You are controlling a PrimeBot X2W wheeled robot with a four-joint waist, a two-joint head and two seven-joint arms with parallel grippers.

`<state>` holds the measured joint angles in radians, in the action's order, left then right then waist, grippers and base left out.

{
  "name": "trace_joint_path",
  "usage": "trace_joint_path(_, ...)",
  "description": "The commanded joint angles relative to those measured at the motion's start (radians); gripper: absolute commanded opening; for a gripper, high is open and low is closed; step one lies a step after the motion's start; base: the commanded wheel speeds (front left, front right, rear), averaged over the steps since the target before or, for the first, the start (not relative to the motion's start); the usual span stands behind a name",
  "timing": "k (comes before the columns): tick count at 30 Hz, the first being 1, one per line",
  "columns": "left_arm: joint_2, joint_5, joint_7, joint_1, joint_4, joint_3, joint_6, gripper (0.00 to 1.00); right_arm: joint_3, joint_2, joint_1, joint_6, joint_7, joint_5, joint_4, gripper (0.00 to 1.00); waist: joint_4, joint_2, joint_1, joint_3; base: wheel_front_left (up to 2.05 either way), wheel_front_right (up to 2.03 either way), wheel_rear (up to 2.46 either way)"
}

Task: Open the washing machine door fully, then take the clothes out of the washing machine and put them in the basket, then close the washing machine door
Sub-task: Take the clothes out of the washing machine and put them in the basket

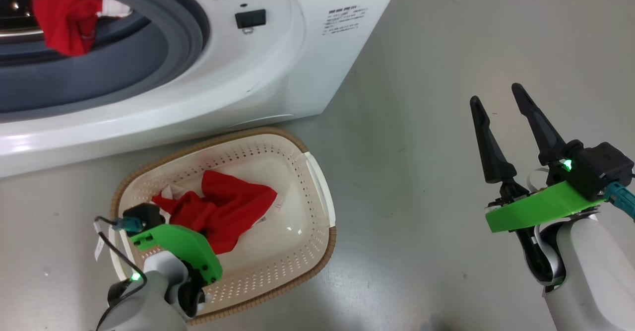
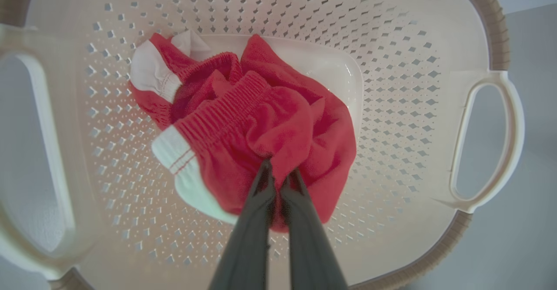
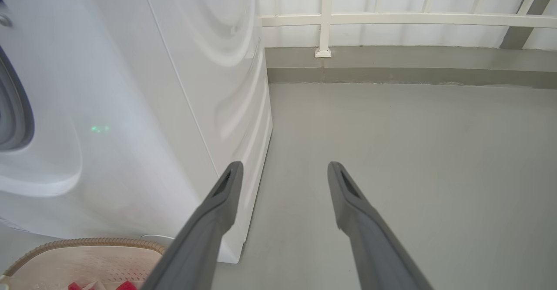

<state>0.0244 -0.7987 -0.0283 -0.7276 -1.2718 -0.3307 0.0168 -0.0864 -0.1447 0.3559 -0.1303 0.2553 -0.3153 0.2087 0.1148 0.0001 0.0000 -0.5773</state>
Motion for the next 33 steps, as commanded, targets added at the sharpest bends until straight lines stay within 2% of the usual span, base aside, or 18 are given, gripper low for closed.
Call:
trace_joint_path(1, 0.026, -0.009, 0.03, -0.007, 0.004, 0.012, -0.008, 0.22, -0.022, -0.008, 0.001, 0.0, 0.006, -0.002, -0.023, 1.0, -0.001, -0.0001, 0.0, 0.002, 0.0, 0.0, 0.0)
trace_joint_path(2, 0.026, -0.008, 0.051, -0.009, 0.003, 0.007, -0.005, 0.44, -0.022, -0.008, 0.002, 0.0, 0.006, -0.002, -0.021, 1.0, -0.003, -0.0001, 0.0, 0.006, 0.0, 0.0, 0.0)
trace_joint_path(3, 0.026, -0.009, 0.064, -0.008, 0.003, 0.001, -0.003, 1.0, -0.022, -0.008, 0.001, 0.0, 0.006, -0.001, -0.019, 1.0, -0.004, -0.0001, 0.0, 0.01, 0.0, 0.0, 0.0)
trace_joint_path(9, 0.026, -0.02, 0.171, 0.01, 0.007, -0.036, 0.038, 1.0, -0.012, -0.008, -0.01, 0.0, 0.006, 0.005, -0.006, 1.0, -0.023, -0.0001, 0.0, 0.07, 0.0, 0.0, 0.0)
trace_joint_path(16, 0.026, -0.025, 0.262, 0.039, 0.02, -0.059, 0.059, 1.0, -0.007, -0.01, -0.036, 0.0, 0.006, 0.016, 0.003, 1.0, -0.049, -0.0001, 0.0, 0.149, 0.0, 0.0, 0.0)
trace_joint_path(25, 0.042, -0.012, 0.289, 0.097, 0.091, -0.041, 0.086, 1.0, 0.004, -0.008, -0.087, 0.0, 0.006, 0.025, 0.007, 1.0, -0.075, -0.0001, 0.0, 0.268, 0.0, 0.0, 0.0)
trace_joint_path(28, 0.059, 0.001, 0.29, 0.121, 0.14, -0.017, 0.081, 1.0, 0.006, -0.006, -0.1, 0.0, 0.006, 0.027, 0.006, 1.0, -0.077, -0.0001, 0.0, 0.295, 0.0, 0.0, 0.0)
trace_joint_path(33, 0.088, 0.066, 0.29, 0.213, 0.289, 0.054, 0.044, 1.0, 0.009, -0.004, -0.139, 0.0, 0.006, 0.031, 0.018, 1.0, -0.081, -0.0001, 0.0, 0.371, 0.0, 0.0, 0.0)
